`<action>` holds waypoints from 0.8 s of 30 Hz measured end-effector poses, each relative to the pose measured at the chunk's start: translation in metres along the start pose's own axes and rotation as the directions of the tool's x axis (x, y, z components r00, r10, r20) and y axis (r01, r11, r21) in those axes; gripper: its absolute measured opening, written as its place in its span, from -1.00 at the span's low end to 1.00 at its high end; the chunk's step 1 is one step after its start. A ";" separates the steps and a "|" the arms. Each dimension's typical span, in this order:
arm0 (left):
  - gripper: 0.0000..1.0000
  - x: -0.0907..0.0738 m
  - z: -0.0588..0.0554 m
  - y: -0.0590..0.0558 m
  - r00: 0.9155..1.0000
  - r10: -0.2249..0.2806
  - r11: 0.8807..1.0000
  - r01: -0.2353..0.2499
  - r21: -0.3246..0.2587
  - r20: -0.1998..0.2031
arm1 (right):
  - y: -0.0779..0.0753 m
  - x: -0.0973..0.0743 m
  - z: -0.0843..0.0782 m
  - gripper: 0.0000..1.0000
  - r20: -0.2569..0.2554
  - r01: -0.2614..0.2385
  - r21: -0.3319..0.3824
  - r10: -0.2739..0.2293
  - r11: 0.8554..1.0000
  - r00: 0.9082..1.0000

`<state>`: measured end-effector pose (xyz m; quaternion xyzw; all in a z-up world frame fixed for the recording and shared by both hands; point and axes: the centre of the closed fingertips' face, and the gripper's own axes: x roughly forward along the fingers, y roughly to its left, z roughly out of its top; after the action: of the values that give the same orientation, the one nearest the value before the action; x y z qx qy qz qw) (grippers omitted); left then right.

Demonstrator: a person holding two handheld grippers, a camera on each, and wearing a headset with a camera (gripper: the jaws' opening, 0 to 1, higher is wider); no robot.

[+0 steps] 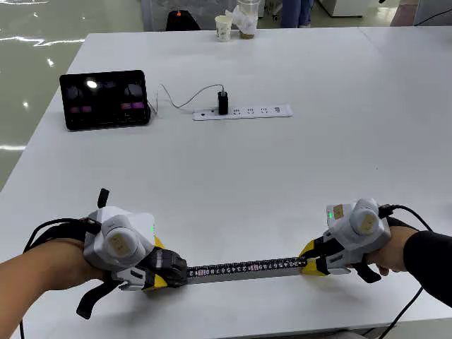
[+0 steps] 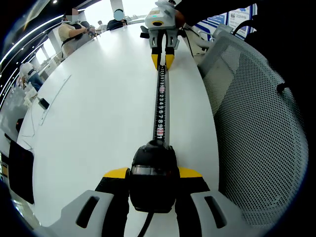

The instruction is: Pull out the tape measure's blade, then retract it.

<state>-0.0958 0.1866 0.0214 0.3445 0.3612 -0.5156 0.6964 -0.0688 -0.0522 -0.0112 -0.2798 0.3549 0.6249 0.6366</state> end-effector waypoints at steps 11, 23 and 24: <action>-0.41 0.000 0.000 0.000 1.000 0.000 1.000 0.000 0.000 0.000 | -0.003 -0.003 -0.005 -0.81 -0.002 0.003 0.009 -0.003 1.000 1.000; -0.40 0.001 0.001 0.000 1.000 -0.002 1.000 0.002 -0.004 0.010 | -0.003 -0.002 -0.005 -0.80 -0.013 0.003 0.003 -0.003 1.000 1.000; -0.40 0.001 0.001 0.000 1.000 -0.001 1.000 0.001 -0.003 0.012 | -0.003 -0.002 -0.005 -0.80 -0.013 0.003 0.003 -0.003 1.000 1.000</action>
<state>-0.0953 0.1850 0.0214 0.3401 0.3582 -0.5175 0.6987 -0.0666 -0.0579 -0.0125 -0.2834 0.3594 0.6218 0.6355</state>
